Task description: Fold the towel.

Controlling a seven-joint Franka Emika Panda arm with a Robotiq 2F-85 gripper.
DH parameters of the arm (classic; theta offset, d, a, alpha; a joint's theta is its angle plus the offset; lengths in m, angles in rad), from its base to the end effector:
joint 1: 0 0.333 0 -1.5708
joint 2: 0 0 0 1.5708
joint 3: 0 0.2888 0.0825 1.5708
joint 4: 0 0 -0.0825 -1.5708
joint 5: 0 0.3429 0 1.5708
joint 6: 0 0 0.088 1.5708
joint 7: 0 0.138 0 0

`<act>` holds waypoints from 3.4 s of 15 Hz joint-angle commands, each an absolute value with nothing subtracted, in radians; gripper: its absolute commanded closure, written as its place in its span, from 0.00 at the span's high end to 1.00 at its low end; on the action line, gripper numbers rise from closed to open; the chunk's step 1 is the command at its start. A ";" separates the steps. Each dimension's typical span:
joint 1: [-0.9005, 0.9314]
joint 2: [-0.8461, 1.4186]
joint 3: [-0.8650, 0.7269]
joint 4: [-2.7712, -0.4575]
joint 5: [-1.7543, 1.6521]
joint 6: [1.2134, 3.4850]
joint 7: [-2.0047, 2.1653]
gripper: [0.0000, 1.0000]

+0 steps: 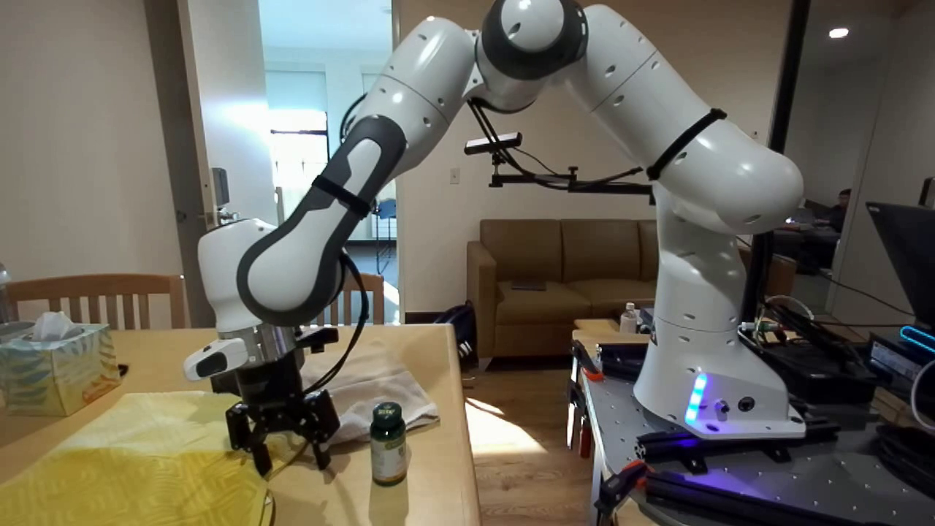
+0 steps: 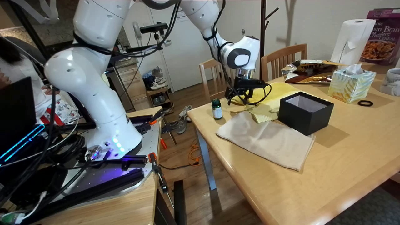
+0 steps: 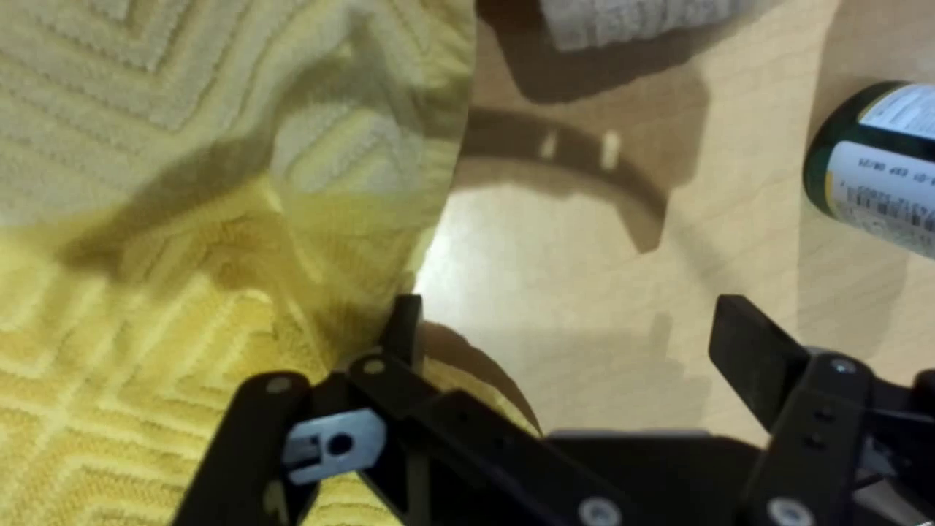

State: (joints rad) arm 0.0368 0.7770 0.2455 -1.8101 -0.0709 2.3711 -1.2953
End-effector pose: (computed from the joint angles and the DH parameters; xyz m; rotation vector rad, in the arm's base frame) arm 0.5509 0.1598 0.0912 -2.0595 -2.0824 0.1505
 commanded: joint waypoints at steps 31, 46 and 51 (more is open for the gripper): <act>0.064 0.697 0.191 -1.921 -0.197 2.509 -1.167 1.00; 0.061 0.665 0.203 -1.933 -0.177 2.510 -1.163 1.00; 0.049 0.694 0.210 -1.915 -0.170 2.500 -1.177 1.00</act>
State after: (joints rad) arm 0.0758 0.6790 0.1890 -1.9276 -0.1742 2.5155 -1.1532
